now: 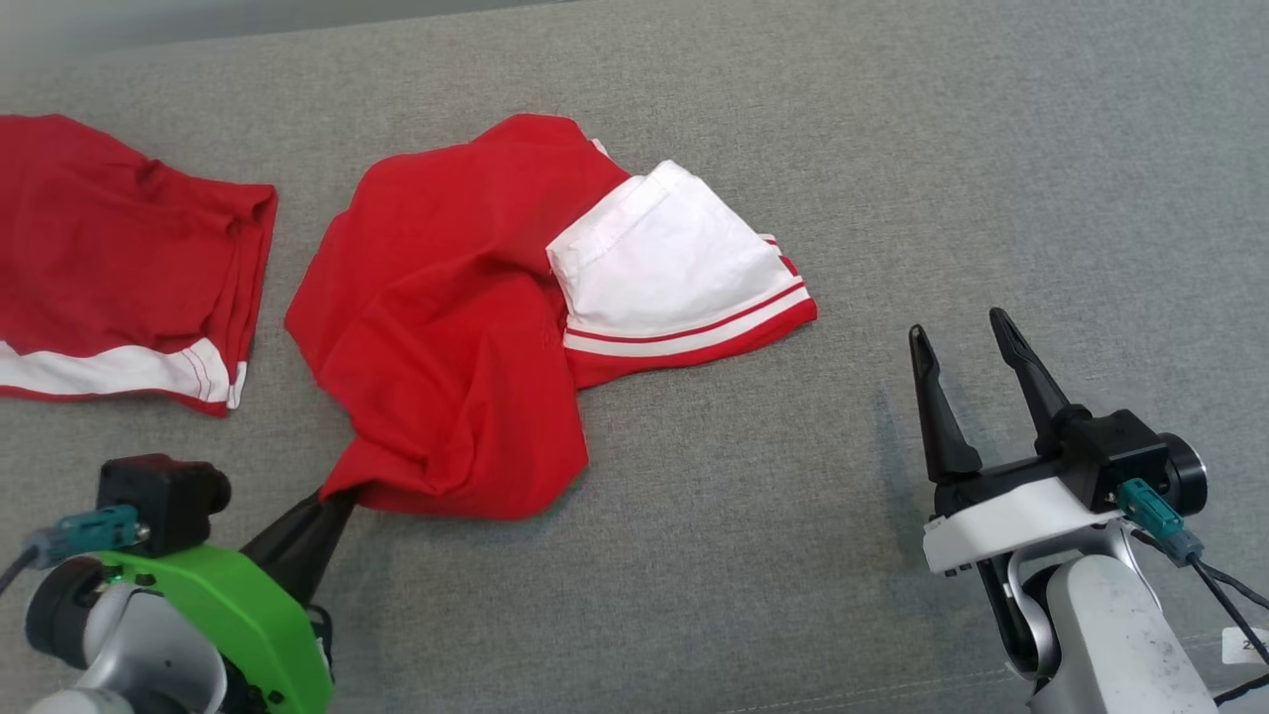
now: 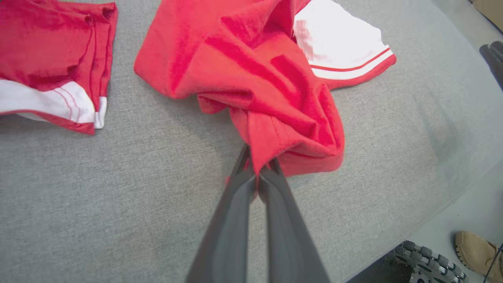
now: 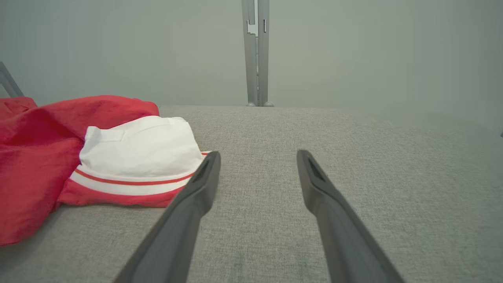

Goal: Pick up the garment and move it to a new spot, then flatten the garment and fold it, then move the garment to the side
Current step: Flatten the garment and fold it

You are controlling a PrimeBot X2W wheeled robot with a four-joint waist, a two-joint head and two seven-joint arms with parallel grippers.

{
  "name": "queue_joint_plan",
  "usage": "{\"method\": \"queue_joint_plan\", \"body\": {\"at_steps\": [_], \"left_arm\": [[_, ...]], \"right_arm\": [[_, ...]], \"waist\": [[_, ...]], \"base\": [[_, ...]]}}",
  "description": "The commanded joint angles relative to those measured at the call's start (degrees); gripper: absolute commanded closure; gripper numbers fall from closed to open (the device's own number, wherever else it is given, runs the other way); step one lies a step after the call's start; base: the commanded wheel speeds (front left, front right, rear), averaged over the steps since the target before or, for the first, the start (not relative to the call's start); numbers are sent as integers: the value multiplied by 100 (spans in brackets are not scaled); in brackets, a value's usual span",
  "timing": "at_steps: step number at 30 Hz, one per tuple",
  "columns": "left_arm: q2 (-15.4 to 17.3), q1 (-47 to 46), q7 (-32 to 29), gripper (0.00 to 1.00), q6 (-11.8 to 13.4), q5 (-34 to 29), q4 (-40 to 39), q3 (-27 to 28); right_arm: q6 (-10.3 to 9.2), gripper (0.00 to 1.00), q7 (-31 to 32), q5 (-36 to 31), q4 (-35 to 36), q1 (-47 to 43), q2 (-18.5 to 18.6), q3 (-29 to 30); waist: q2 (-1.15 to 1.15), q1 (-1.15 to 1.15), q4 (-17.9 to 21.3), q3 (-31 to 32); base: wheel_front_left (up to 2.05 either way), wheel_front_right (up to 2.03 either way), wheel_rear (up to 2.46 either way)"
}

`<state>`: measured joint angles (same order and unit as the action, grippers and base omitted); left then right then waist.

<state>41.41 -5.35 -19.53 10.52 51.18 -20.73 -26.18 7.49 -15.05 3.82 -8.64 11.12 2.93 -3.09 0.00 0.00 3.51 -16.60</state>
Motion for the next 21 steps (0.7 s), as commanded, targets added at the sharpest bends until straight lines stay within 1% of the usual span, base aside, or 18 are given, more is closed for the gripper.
{"method": "queue_joint_plan", "body": {"at_steps": [1, 5, 8, 11, 14, 15, 17, 18, 21], "left_arm": [[135, 153, 45, 100, 99, 79, -104, 142], [258, 454, 117, 100, 242, 309, -158, 445], [228, 596, 159, 100, 209, 558, 146, 587], [94, 603, 165, 100, 120, 840, 658, 664], [7, 425, 283, 100, 109, 784, 1252, 709], [-93, 367, 335, 100, 86, 818, 1382, 705], [-194, 306, 402, 100, -8, 861, 1598, 665], [-194, 306, 402, 100, -8, 861, 1598, 665], [-327, 184, 504, 100, -48, 761, 1838, 599]], "right_arm": [[0, 0, -18, -26, 6, -4, 16, 1], [0, 0, -18, -32, -17, 30, 36, -15], [0, 0, -18, -39, -40, 44, 65, -52], [0, 0, -18, -39, -60, 79, 99, -83], [0, 0, -18, -45, -78, 95, 122, -133], [0, 0, -18, -40, -82, 93, 135, -147], [0, 0, -18, -37, -91, 82, 171, -162], [0, 0, -18, -37, -91, 82, 171, -162], [0, 0, -18, -43, -74, 47, 189, -178]], "waist": [[0, 0, -86, 17], [0, 0, -185, 31], [0, 0, -253, 41], [0, 0, -298, 48], [0, 0, -311, 57], [0, 0, -310, 62], [0, 0, -300, 79], [0, 0, -300, 79], [0, 0, -280, 80]], "base": [[0, 0, 0], [0, 0, 0], [0, 0, 0], [0, 0, 0], [0, 0, 0], [0, 0, 0], [0, 0, 0], [0, 0, 0], [0, 0, 0]]}}
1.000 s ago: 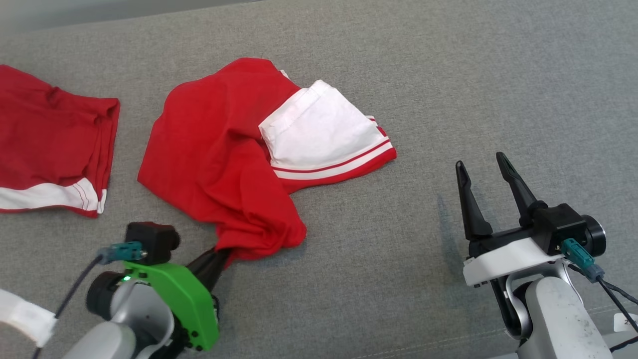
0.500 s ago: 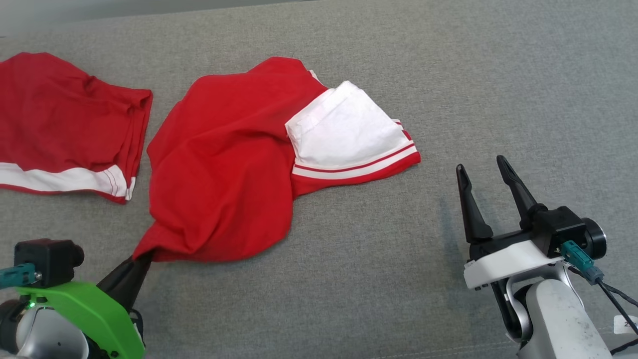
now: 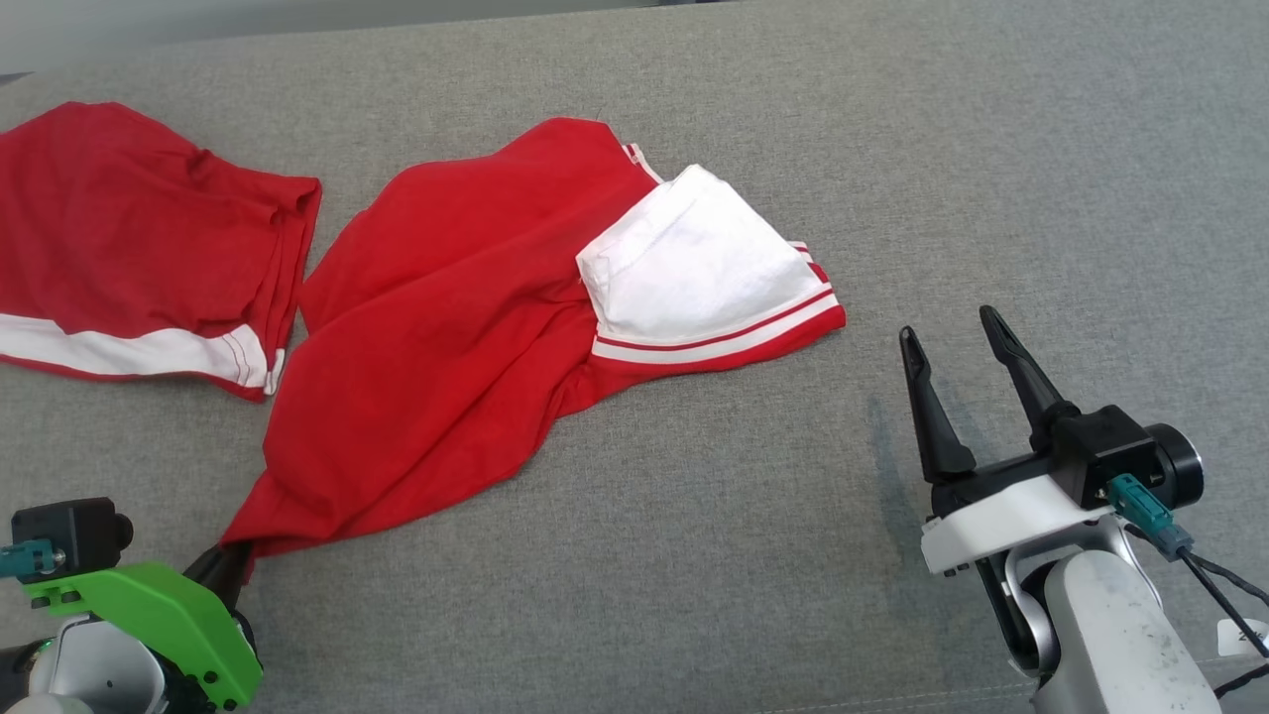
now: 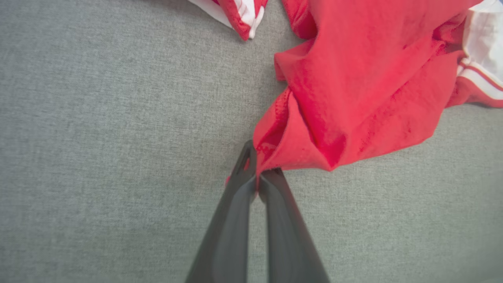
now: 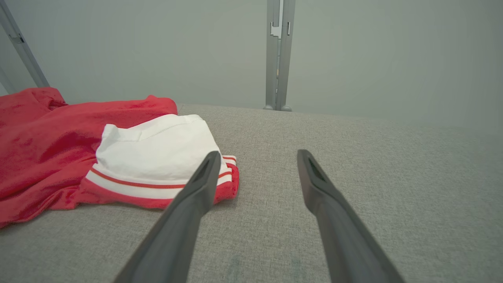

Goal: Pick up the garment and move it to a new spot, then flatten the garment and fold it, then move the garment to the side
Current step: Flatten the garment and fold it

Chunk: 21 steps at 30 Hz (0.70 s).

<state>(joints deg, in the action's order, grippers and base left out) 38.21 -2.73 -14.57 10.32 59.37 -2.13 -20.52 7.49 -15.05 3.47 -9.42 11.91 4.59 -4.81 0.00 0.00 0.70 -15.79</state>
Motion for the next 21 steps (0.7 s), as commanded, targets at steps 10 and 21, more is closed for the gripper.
{"method": "queue_joint_plan", "body": {"at_steps": [10, 21], "left_arm": [[313, -14, 276, 0, 550, -638, -36, 139], [652, 154, 430, 0, 1146, -917, -962, 474]], "right_arm": [[0, 0, -18, 27, -15, -73, 23, -2], [0, 0, -18, 51, 33, -81, -50, 20]], "waist": [[0, 0, 176, 29], [0, 0, 480, -16]], "base": [[0, 0, 0], [0, 0, 0]]}}
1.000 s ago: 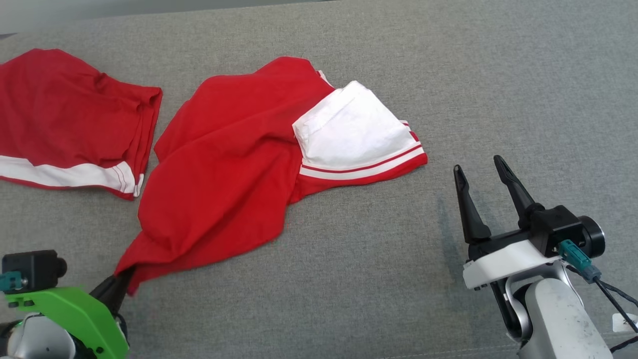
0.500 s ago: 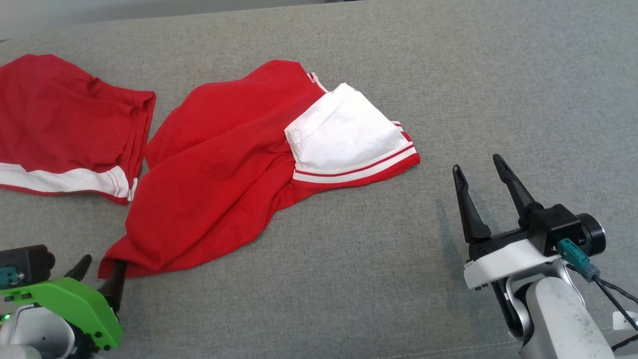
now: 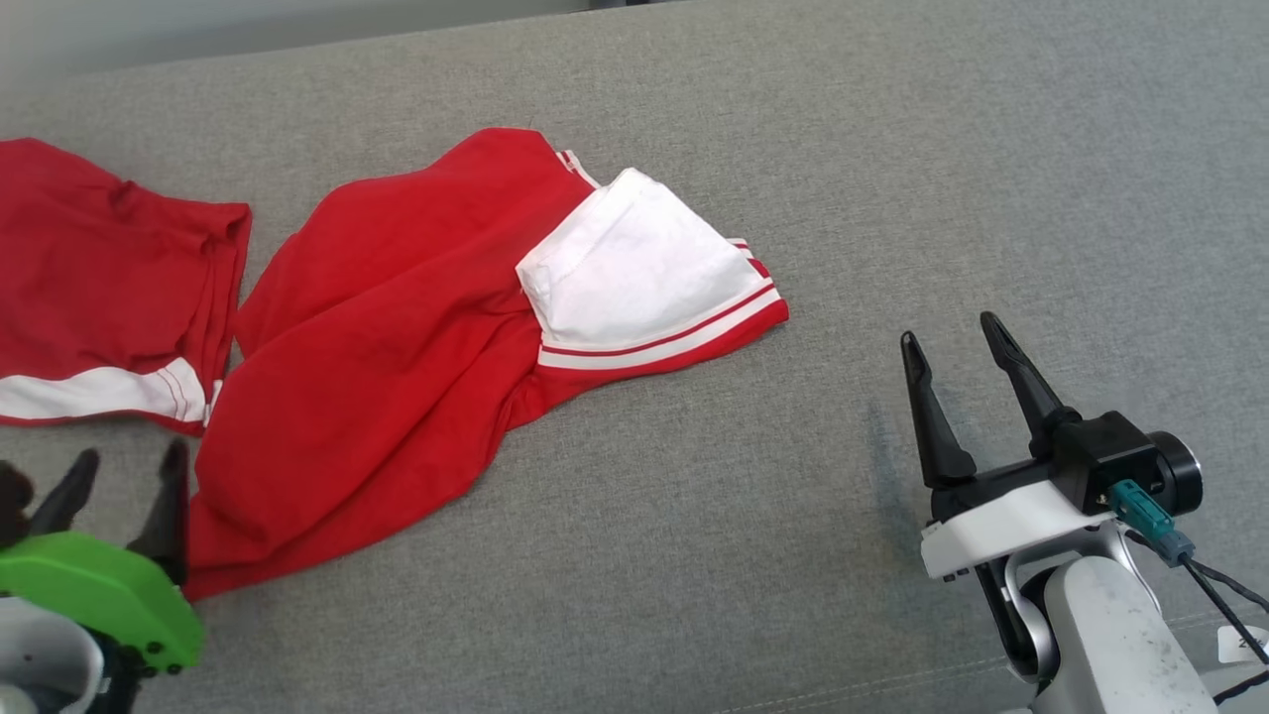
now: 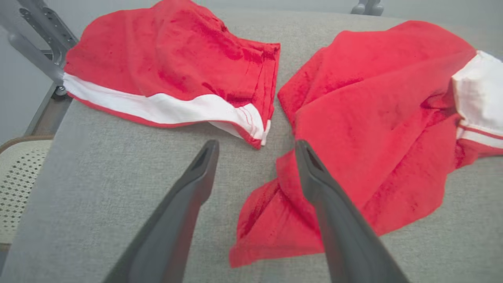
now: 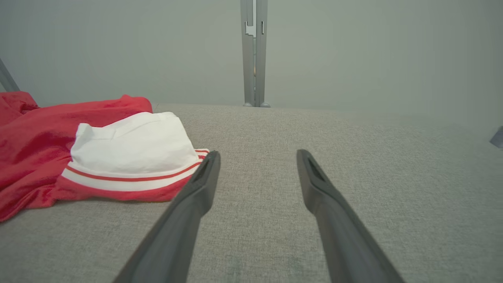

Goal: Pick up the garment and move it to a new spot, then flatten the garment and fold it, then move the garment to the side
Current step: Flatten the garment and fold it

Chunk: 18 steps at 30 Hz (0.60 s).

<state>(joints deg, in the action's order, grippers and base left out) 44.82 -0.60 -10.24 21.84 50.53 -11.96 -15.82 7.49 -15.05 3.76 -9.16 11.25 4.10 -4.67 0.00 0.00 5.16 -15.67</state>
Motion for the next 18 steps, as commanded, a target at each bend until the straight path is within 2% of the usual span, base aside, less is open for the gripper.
{"method": "queue_joint_plan", "body": {"at_steps": [1, 5, 8, 13, 18], "left_arm": [[-24, -183, -27, 0, -32, -109, -128, -84], [-437, -942, -297, 0, -371, -330, -534, -771], [-871, -1678, -680, 0, -615, -608, -382, -1462], [-1683, -2598, -1071, 0, -861, -741, 610, -2124], [-2017, -3112, -1034, 0, -836, -740, 1810, -2066]], "right_arm": [[0, 0, -18, 19, 7, -12, -9, 5], [0, 0, -18, 24, -15, 90, -32, -38], [0, 0, -18, 53, -37, 181, -60, -125], [0, 0, -18, 106, -34, 280, -89, -191], [0, 0, -18, 140, -19, 257, -108, -167]], "waist": [[0, 0, 58, -41], [0, 0, 164, -101], [0, 0, 316, -144], [0, 0, 684, -225], [0, 0, 1070, -332]], "base": [[0, 0, 0], [0, 0, 0], [0, 0, 0], [0, 0, 0], [0, 0, 0]]}}
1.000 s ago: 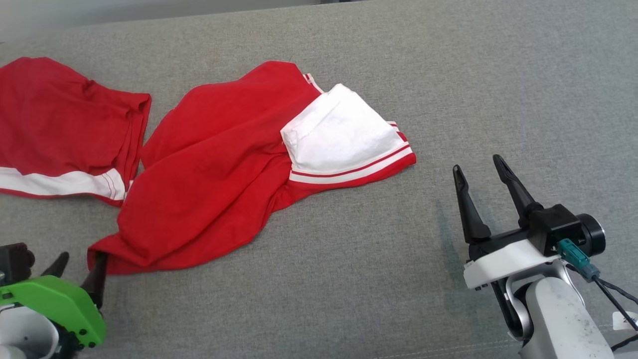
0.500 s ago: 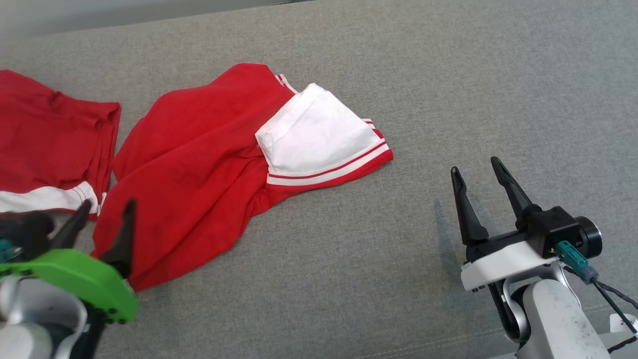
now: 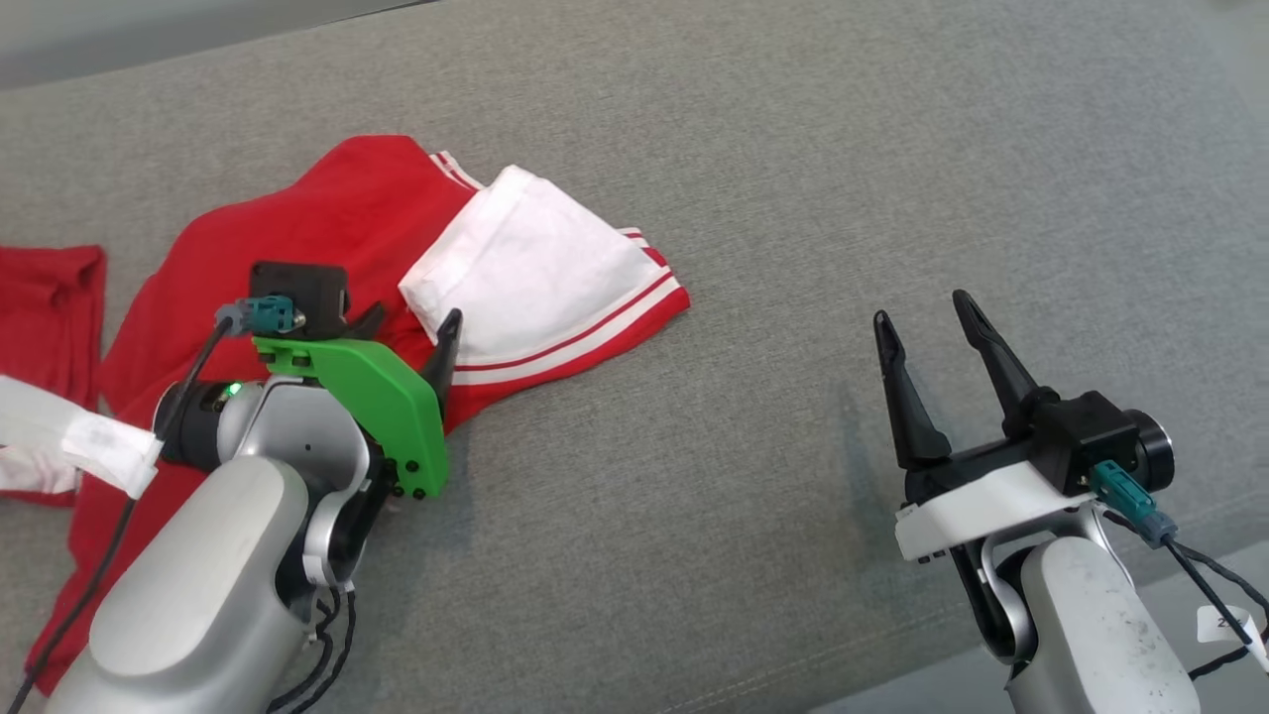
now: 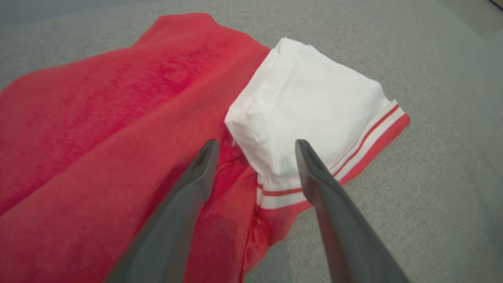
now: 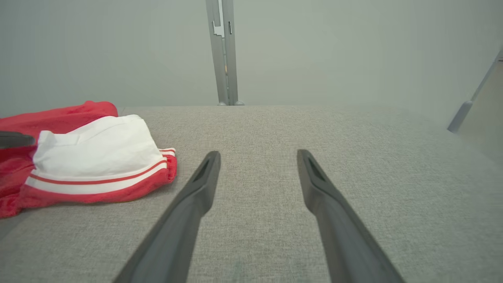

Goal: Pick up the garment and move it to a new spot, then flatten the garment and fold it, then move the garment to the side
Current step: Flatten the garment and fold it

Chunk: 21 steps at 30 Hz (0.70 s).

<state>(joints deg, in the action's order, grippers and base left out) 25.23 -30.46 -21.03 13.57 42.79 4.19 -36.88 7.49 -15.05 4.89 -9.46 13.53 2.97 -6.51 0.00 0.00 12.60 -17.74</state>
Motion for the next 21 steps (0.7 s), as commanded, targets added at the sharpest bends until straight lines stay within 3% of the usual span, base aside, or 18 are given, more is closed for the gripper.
{"method": "queue_joint_plan", "body": {"at_steps": [1, 4, 8, 9, 10, 11, 17, 21], "left_arm": [[-66, -184, 33, 0, -43, 63, 385, 56], [-138, -273, 59, 0, -131, 185, 685, 121], [-329, -485, 208, 0, -476, 279, 1047, 92], [-369, -534, 282, 24, -510, 255, 1065, 82], [-413, -575, 355, 80, -556, 206, 1065, 53], [-449, -606, 429, 100, -561, 153, 1049, 30], [-585, -567, 434, 100, -730, 85, 787, -246], [-496, -528, 655, 100, -486, -161, 838, -216]], "right_arm": [[0, 0, -18, 30, 28, 2, 2, 38], [0, 0, -18, 78, 46, -35, -1, 68], [0, 0, -18, 159, 76, -63, -2, 108], [0, 0, -18, 166, 80, -60, -4, 107], [0, 0, -18, 173, 82, -58, -5, 108], [0, 0, -18, 175, 84, -58, -4, 109], [0, 0, -18, 159, 70, -59, -2, 130], [0, 0, -18, 162, 78, -35, -2, 95]], "waist": [[0, 0, 390, -148], [0, 0, 491, -195], [0, 0, 623, -266], [0, 0, 633, -271], [0, 0, 639, -273], [0, 0, 640, -270], [0, 0, 552, -220], [0, 0, 500, -182]], "base": [[0, 0, 0], [0, 0, 0], [0, 0, 0], [0, 0, 0], [0, 0, 0], [0, 0, 0], [0, 0, 0], [0, 0, 0]]}}
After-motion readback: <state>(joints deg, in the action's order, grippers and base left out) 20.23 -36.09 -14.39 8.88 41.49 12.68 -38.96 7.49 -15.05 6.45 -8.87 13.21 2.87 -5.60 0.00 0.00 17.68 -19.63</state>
